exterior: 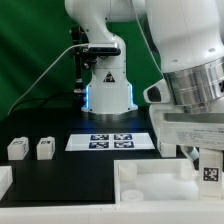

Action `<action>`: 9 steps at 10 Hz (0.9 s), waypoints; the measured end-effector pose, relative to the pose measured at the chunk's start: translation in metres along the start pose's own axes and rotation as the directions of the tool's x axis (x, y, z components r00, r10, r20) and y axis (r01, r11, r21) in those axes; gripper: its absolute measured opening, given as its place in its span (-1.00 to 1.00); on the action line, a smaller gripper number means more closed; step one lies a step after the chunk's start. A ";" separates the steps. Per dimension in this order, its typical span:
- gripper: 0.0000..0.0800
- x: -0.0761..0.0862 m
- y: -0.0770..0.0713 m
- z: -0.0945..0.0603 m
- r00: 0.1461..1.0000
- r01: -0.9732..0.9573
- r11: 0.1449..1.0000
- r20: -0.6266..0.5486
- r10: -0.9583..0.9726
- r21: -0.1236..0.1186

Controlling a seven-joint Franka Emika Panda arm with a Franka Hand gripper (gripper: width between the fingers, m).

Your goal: Assemble one leg

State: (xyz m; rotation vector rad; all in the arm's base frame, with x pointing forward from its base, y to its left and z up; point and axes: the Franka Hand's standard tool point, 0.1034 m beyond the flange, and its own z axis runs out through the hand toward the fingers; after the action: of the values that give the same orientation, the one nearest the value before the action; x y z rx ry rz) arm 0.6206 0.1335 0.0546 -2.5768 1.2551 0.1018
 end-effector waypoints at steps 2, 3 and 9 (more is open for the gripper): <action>0.62 0.003 0.002 -0.001 0.977 0.212 0.977 0.000 -0.212 -0.016; 0.62 0.010 0.004 -0.005 0.934 0.356 0.933 0.001 -0.356 -0.044; 0.37 0.015 0.003 -0.009 0.904 0.426 0.902 -0.005 -0.427 -0.063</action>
Offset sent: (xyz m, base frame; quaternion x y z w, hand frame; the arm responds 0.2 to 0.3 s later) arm 0.0104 -0.0227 0.0092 -0.0527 0.0032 -0.2952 0.9540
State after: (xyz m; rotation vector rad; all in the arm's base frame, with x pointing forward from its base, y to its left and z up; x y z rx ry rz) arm 0.6273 0.1177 0.0595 -2.8437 0.6712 0.0275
